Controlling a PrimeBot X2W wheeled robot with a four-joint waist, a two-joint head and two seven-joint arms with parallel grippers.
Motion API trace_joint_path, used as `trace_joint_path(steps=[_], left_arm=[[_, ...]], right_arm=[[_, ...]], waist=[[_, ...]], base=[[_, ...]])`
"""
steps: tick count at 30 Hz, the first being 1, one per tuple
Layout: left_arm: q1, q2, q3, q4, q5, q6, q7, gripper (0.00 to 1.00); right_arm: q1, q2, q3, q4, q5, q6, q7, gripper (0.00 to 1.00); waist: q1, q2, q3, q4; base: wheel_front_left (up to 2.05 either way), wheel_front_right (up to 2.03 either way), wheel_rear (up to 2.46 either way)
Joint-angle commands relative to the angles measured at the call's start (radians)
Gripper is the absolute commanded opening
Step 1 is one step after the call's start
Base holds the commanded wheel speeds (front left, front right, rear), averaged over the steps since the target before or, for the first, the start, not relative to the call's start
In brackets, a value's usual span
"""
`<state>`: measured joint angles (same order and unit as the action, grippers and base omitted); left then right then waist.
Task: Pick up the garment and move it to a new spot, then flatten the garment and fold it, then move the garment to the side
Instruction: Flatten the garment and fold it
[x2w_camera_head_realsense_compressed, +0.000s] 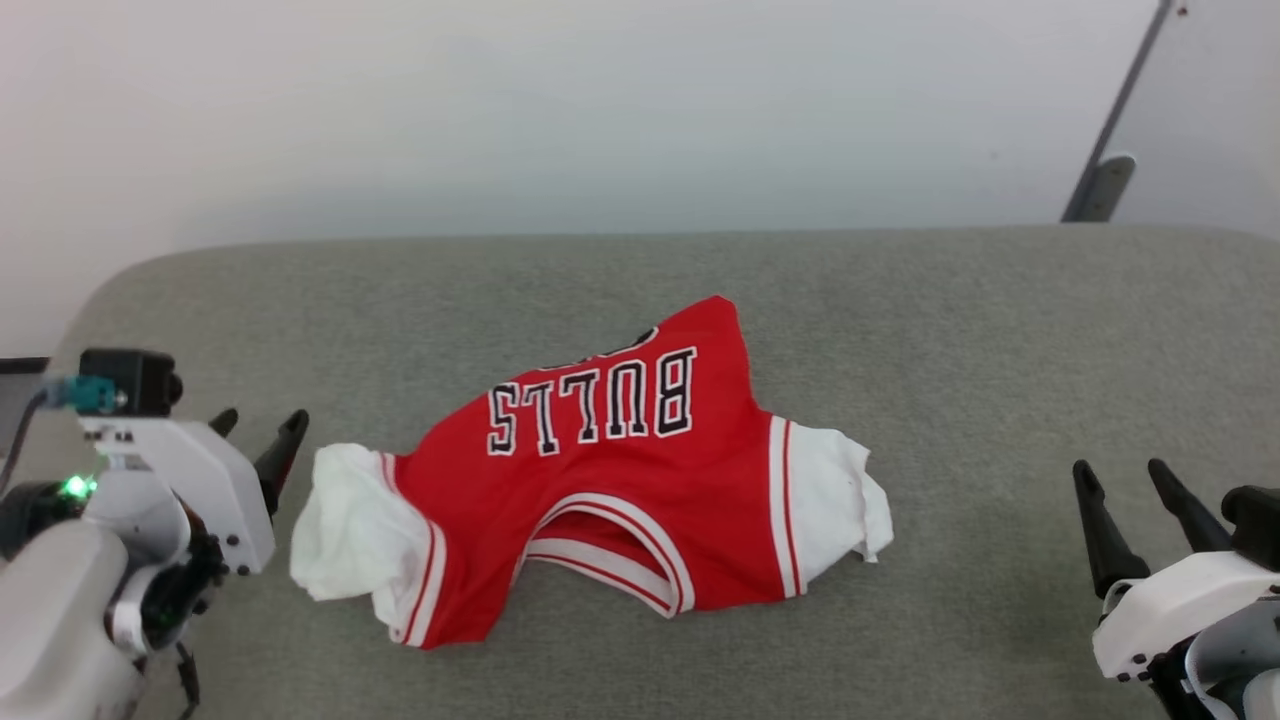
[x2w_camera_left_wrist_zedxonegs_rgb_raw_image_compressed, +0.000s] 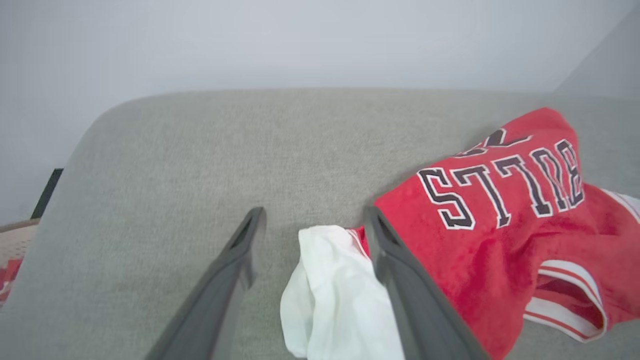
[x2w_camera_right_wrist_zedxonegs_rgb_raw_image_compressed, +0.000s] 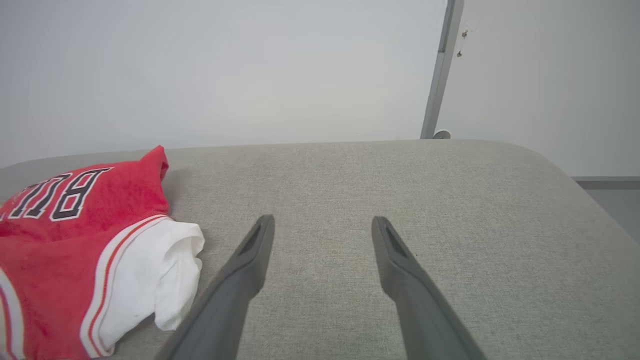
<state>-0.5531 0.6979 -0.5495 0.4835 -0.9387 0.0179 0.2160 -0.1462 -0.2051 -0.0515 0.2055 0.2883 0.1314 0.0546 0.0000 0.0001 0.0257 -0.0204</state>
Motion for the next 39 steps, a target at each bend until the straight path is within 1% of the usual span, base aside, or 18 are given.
trace_joint_path(steps=[1,6,14,18,22,25,27,29,32,38,39], left_arm=[[0.025,0.005,0.004,-0.013,0.010,0.004,-0.029,1.00],[0.090,0.010,0.022,-0.089,0.055,0.020,-0.191,1.00],[0.216,0.001,0.076,-0.190,0.090,0.094,-0.417,1.00],[0.282,-0.016,0.119,-0.238,0.081,0.132,-0.461,1.00],[0.335,-0.046,0.163,-0.276,0.088,0.150,-0.478,1.00],[0.357,-0.071,0.196,-0.300,0.107,0.151,-0.481,1.00],[0.369,-0.101,0.233,-0.319,0.129,0.149,-0.482,1.00],[0.383,-0.133,0.267,-0.331,0.157,0.138,-0.481,1.00],[0.389,-0.177,0.311,-0.334,0.200,0.118,-0.482,1.00],[0.401,-0.268,0.398,-0.316,0.279,0.058,-0.482,1.00],[0.404,-0.282,0.411,-0.307,0.290,0.047,-0.482,1.00]], right_arm=[[0.015,-0.004,0.009,-0.002,0.006,-0.001,0.004,1.00],[0.015,-0.011,0.055,0.006,0.025,-0.001,0.022,1.00],[-0.014,-0.033,0.157,0.041,0.073,-0.001,0.077,1.00],[-0.046,-0.045,0.195,0.075,0.090,-0.001,0.108,1.00],[-0.085,-0.057,0.224,0.123,0.093,-0.001,0.148,1.00],[-0.118,-0.063,0.242,0.162,0.086,-0.001,0.173,1.00],[-0.141,-0.068,0.249,0.192,0.086,-0.001,0.191,1.00],[-0.165,-0.071,0.258,0.226,0.084,-0.001,0.207,1.00],[-0.196,-0.069,0.267,0.284,0.081,-0.001,0.245,1.00],[-0.249,-0.062,0.297,0.402,0.093,-0.001,0.310,1.00],[-0.254,-0.059,0.305,0.424,0.096,-0.001,0.325,0.79]], waist=[[0.0000,-0.0001,-0.020,0.025],[0.0000,-0.0001,-0.034,0.059],[0.0000,-0.0001,-0.032,0.113],[0.0000,-0.0001,-0.014,0.139],[0.0000,-0.0001,0.006,0.164],[0.0000,-0.0001,0.024,0.183],[0.0000,-0.0001,0.038,0.196],[0.0000,-0.0001,0.051,0.209],[0.0000,-0.0001,0.072,0.229],[0.0000,-0.0001,0.102,0.258],[0.0000,-0.0001,0.104,0.262]], base=[[0.00,0.00,0.00],[0.00,0.00,0.00],[0.00,0.00,0.00],[0.00,0.00,0.00],[0.00,0.00,0.00],[0.00,0.00,0.00],[0.00,0.00,0.00],[0.00,0.00,0.00],[0.00,0.00,0.00],[0.00,0.00,0.00],[0.00,0.00,0.00]])
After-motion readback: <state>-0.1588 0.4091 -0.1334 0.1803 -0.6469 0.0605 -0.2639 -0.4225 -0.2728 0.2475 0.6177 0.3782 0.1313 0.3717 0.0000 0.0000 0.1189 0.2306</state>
